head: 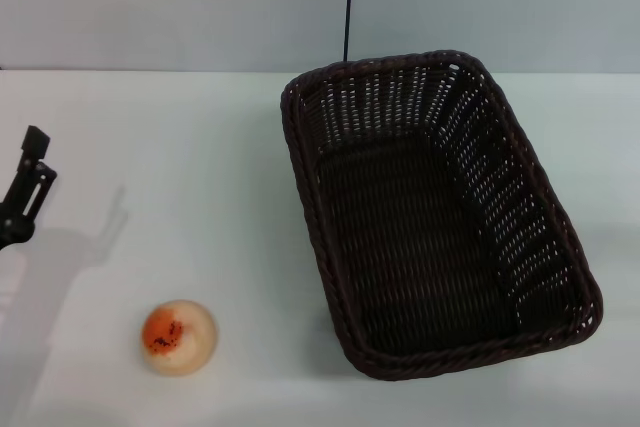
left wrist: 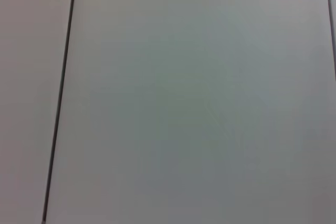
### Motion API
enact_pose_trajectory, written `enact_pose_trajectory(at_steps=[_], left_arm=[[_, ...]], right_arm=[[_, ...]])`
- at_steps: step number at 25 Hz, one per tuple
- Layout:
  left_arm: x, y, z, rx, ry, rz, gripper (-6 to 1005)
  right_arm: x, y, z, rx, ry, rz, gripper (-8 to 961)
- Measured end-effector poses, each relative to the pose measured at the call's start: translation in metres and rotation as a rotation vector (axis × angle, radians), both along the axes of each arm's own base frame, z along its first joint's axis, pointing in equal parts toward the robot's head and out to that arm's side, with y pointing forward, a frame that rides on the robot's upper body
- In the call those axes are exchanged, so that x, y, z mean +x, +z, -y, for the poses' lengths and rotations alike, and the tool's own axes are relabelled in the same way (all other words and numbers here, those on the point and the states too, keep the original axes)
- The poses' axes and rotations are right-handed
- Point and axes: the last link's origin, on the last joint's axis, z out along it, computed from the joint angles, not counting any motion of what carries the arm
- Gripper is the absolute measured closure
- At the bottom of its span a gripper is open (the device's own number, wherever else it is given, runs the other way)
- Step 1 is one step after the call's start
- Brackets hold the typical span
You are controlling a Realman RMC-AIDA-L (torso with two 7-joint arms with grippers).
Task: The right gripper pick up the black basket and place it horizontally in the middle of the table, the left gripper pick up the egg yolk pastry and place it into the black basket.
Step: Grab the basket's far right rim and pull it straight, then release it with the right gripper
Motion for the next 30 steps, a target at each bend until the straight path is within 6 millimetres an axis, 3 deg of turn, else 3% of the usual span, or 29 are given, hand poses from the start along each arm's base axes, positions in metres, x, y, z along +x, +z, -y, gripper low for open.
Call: enact_pose_trajectory(at_steps=[5,10,16,20,24,30], left_arm=[[-0.002,0.003,0.006,0.015,0.004,-0.001,181],[-0.002,0.003,0.006,0.012,0.003,-0.003,181],[-0.002,0.005,0.004,0.024,0.002,0.001,182],[-0.002,0.005,0.002,0.022,0.003,-0.001,182],[-0.004,0.003,0.001,0.01,0.014,-0.007,182],[-0.005,0.004,0.0,0.004,0.014,-0.02,182]], right_arm=[[0.001,0.023,-0.002,-0.17,0.079,-0.022,204],[-0.007,0.055,-0.012,-0.445,0.089,-0.013,214],[-0.041,0.1,-0.042,-0.868,-0.057,0.037,227],[-0.066,0.118,-0.07,-1.119,-0.25,0.105,235],[-0.086,0.123,-0.102,-1.326,-0.432,0.143,244],[-0.114,0.104,-0.146,-1.537,-0.606,0.252,256]])
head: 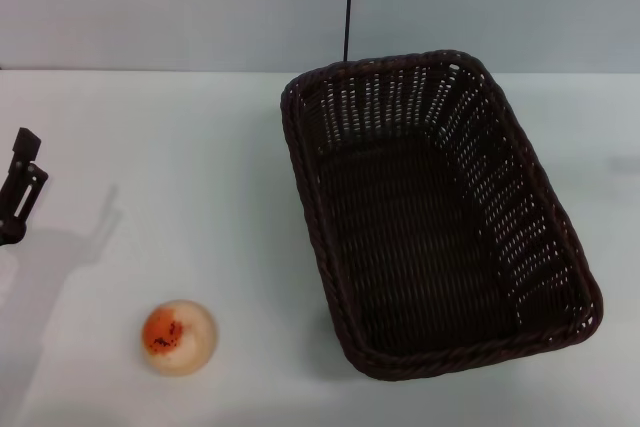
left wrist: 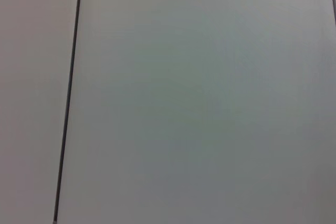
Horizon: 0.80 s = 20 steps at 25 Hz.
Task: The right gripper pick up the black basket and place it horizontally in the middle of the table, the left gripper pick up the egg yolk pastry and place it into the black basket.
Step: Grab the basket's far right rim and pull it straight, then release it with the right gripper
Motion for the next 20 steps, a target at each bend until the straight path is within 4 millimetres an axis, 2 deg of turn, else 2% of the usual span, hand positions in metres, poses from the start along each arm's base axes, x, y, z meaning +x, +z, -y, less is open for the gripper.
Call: enact_pose_trajectory(at_steps=[4,9,15,20], left_arm=[[0.0,0.0,-0.001,0.001,0.002,-0.002,182],[-0.001,0.0,-0.002,0.002,0.005,-0.008,182],[-0.001,0.001,-0.003,0.004,0.008,-0.006,182],[-0.001,0.001,-0.003,0.005,0.008,-0.006,183]], right_arm=[[-0.018,-0.027,-0.022,-0.091,0.008,0.035,265],[-0.032,-0.065,-0.04,-0.149,0.04,0.061,275],[-0.039,-0.107,-0.059,-0.191,0.051,0.086,288],[-0.046,-0.138,-0.066,-0.216,0.065,0.089,298]])
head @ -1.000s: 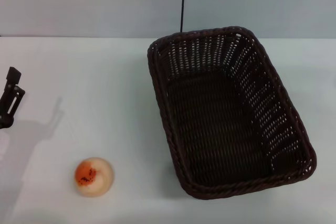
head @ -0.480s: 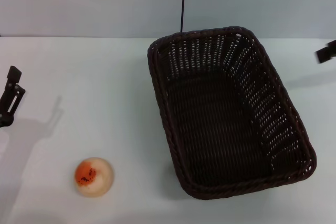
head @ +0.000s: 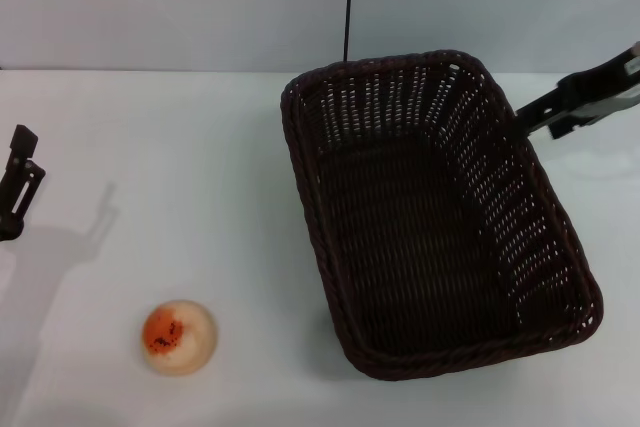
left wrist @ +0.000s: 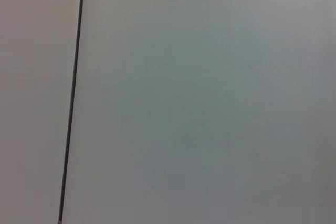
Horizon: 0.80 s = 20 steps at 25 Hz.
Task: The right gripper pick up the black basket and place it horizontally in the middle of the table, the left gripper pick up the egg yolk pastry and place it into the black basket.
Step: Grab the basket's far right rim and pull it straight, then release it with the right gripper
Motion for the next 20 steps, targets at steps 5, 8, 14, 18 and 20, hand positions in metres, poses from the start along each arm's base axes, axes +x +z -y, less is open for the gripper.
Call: enact_pose_trajectory(at_steps=[5,8,14,18,20], left_arm=[[0.0,0.0,0.0,0.002,0.001,-0.002,183],[0.0,0.0,0.0,0.002,0.002,-0.003,183],[-0.002,0.001,0.001,0.004,0.007,-0.009,183],[-0.003,0.002,0.002,0.003,0.009,-0.01,183],[-0.002,0.001,0.001,0.003,0.007,-0.01,183]], right_arm=[[-0.005,-0.025,0.003,-0.039,0.008,0.004,309],[-0.006,-0.032,0.004,-0.05,0.003,0.013,315],[-0.001,-0.043,0.006,-0.067,-0.029,0.094,328],[0.001,-0.044,0.007,-0.07,-0.038,0.131,336],[0.002,-0.046,0.006,-0.066,-0.032,0.14,341]])
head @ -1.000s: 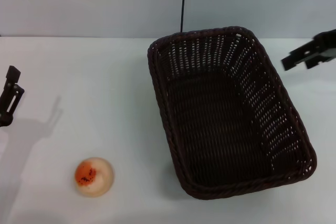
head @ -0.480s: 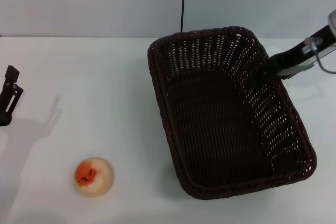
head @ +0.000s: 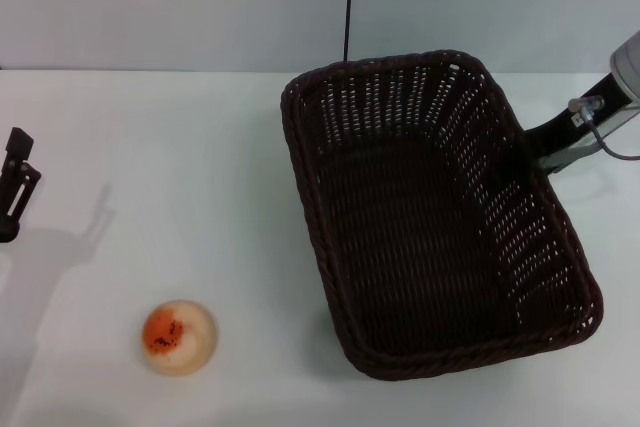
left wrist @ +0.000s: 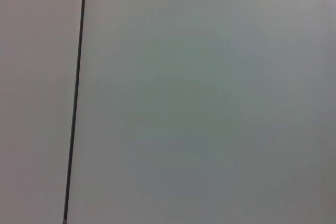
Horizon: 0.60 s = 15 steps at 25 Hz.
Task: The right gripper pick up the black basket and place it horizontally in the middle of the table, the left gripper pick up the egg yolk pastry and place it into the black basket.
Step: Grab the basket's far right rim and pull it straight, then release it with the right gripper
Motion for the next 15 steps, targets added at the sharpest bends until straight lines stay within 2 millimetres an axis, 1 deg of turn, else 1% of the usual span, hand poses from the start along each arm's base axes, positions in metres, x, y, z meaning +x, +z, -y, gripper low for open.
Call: enact_pose_trajectory(at_steps=[4,9,13,14,15], left_arm=[[0.001,0.0,-0.001,0.001,-0.003,0.001,183],[0.0,0.001,-0.001,0.005,-0.003,0.0,184],[-0.001,0.003,0.001,0.013,0.001,0.0,184],[-0.001,0.003,0.001,0.013,0.001,0.0,184],[-0.001,0.002,0.003,0.013,0.003,-0.002,184]], right_arm=[[0.001,-0.002,-0.001,0.018,0.005,-0.003,349],[0.0,-0.004,-0.004,0.039,0.026,-0.006,562],[-0.012,0.006,-0.013,0.071,0.134,0.003,722],[-0.012,0.006,-0.013,0.071,0.134,0.003,761],[-0.019,0.012,-0.015,0.07,0.203,0.012,800]])
